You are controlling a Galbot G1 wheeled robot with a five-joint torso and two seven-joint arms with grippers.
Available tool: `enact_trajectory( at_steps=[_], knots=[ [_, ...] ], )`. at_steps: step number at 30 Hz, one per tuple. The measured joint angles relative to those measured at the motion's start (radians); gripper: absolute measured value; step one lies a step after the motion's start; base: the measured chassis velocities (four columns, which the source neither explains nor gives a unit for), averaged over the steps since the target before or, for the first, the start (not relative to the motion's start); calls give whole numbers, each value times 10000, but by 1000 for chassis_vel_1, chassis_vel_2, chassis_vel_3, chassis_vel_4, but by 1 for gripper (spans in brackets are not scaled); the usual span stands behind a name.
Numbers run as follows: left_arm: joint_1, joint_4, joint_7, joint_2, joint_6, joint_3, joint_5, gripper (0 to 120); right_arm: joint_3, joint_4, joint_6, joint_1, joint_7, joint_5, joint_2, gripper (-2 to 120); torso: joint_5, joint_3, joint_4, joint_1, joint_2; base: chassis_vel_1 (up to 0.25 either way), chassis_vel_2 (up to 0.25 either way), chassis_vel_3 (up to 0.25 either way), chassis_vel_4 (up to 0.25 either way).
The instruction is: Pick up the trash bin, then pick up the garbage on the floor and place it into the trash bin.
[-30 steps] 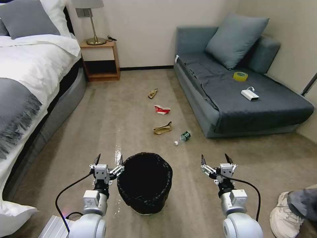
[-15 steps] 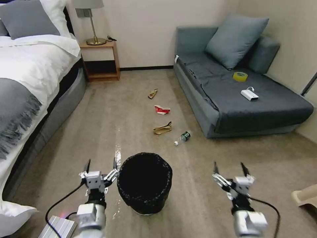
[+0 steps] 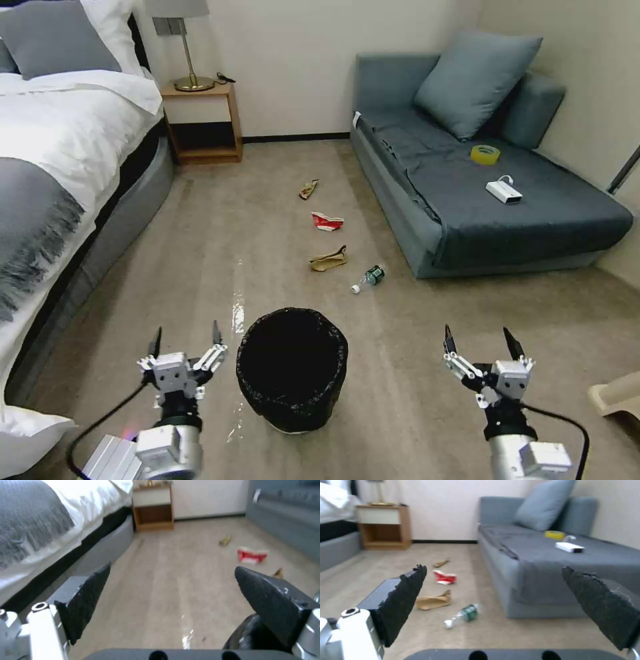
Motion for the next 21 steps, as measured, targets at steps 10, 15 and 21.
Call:
enact_trajectory(
  at_steps=[10,15,21],
  knots=[
    [-26,-270,165,574,959,-502,-471,100,-130,152,-335,19,76,572,-618,100,6,0,-7,-1,-1,0,0,0,0],
    [-141,-259,164,870,1462,-513,-961,100,-726,490,-1185,-18,378,1511,-2071,100,0,1,2,0,0,0,0,0,0],
    [-605,-2,129,1502,2636,-402,-2191,100,-921,555,-1230,-63,408,1432,-2103,100,3,1,-8,0,-1,0,0,0,0]
  ],
)
